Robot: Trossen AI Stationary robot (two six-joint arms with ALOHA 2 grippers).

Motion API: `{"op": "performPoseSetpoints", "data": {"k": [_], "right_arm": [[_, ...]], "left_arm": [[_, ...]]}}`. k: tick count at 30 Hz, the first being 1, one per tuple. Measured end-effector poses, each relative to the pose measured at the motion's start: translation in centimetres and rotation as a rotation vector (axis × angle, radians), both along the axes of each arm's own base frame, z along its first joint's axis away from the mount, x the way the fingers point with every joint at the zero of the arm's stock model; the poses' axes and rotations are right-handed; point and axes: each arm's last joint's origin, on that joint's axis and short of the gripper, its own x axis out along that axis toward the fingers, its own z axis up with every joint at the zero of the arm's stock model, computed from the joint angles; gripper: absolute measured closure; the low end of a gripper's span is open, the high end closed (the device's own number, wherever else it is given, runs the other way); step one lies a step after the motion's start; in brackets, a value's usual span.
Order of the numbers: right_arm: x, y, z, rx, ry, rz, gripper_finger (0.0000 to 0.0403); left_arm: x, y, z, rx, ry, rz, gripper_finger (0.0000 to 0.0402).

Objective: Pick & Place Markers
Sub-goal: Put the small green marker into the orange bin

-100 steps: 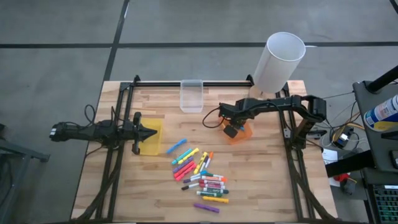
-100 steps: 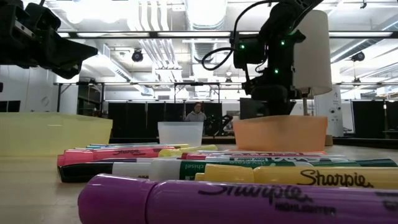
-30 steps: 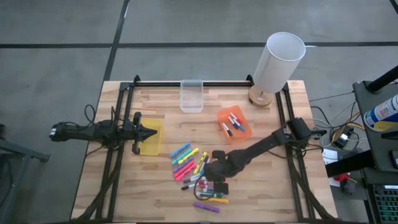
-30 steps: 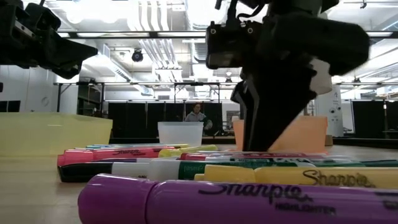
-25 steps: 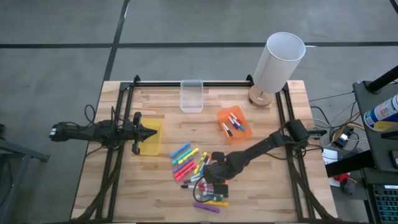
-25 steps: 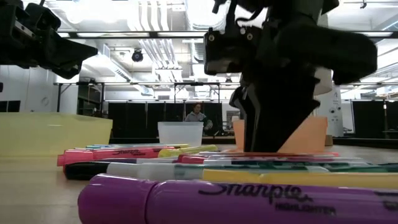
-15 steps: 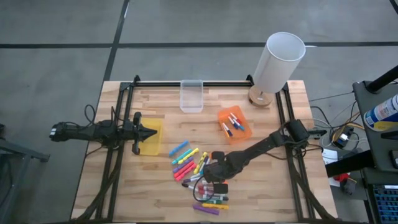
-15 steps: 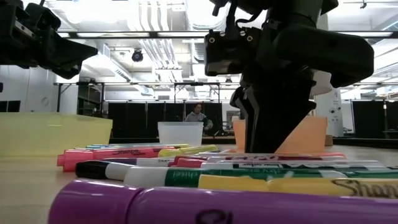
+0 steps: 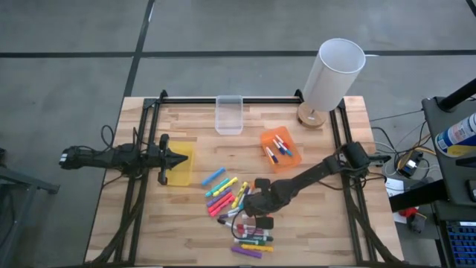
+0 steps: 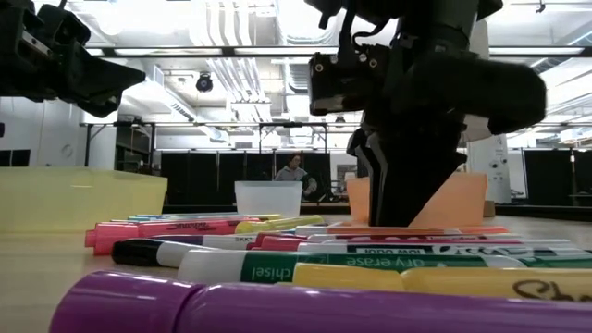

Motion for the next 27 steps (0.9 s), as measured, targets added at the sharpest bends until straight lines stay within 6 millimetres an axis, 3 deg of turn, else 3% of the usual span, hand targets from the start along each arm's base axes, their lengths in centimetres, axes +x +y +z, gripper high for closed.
{"op": "performPoseSetpoints", "data": {"k": [12, 21, 27], "right_arm": [[-0.8, -1.5, 4.6, -0.193, -0.016, -0.059, 0.0352], [-2.4, -4.7, 8.9, -0.328, -0.069, -0.171, 0.0353], [-2.8, -7.6, 10.2, -0.378, -0.072, -0.262, 0.0353]], "left_arm": [[0.0, 0.0, 0.0, 0.0, 0.0, 0.0, 0.0401], [0.0, 0.0, 0.0, 0.0, 0.0, 0.0, 0.0401], [0.0, 0.0, 0.0, 0.0, 0.0, 0.0, 0.0401]]}}
